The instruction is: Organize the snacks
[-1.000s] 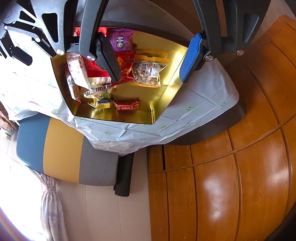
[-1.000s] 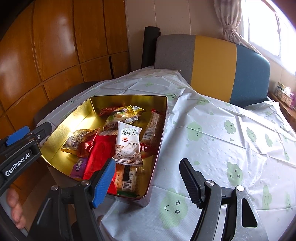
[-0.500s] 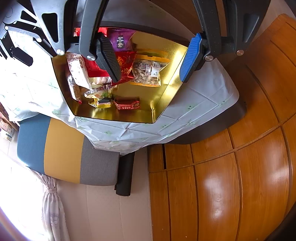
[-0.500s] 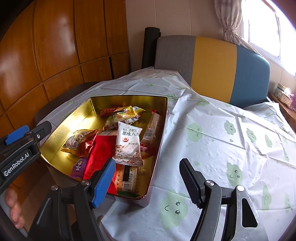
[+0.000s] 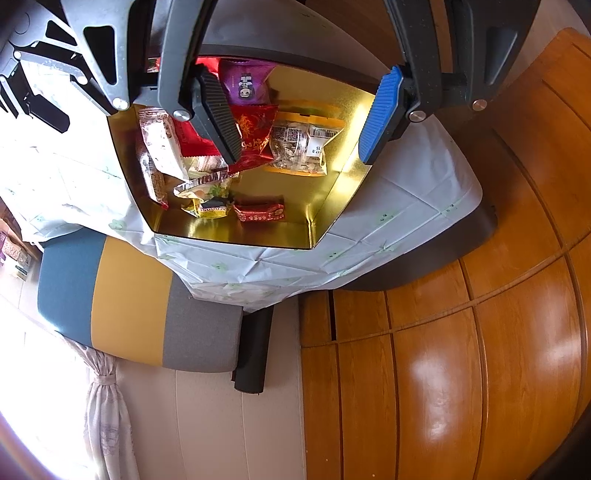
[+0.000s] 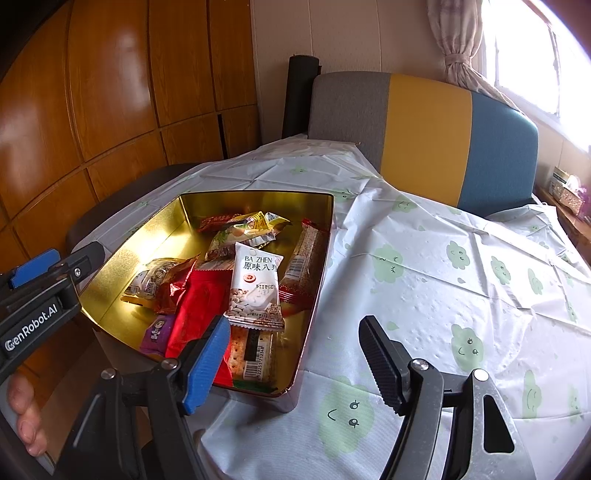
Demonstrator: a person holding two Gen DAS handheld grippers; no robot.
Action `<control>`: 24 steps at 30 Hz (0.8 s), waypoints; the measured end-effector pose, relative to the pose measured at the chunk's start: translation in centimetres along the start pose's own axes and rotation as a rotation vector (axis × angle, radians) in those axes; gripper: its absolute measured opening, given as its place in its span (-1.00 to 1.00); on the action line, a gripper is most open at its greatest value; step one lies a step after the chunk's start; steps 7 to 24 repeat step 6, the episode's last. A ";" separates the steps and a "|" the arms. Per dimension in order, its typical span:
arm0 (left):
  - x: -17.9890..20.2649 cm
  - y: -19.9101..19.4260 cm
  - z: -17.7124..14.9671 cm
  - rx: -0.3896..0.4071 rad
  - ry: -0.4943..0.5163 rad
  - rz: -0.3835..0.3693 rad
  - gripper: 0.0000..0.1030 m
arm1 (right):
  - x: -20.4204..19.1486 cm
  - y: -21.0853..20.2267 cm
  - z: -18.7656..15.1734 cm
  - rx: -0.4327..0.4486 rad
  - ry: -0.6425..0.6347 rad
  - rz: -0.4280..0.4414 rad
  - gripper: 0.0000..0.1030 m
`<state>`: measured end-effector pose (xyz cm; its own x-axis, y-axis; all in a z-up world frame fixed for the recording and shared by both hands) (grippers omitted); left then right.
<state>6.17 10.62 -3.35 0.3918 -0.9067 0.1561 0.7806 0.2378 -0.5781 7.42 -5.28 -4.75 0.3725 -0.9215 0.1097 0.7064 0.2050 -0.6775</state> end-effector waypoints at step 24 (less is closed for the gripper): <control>-0.2 0.0 0.1 0.016 -0.004 0.003 0.30 | 1.4 -0.2 0.0 0.002 0.012 -0.010 0.42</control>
Point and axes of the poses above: each gripper's, at about its wrist camera, not at the fingertips, and y roughly the way its jaws point, x to its right, z to its top, the point moved 5 cm from there along y, roughly the way its jaws point, and after that the axes turned 12 degrees about -y, right-handed, at the moved point
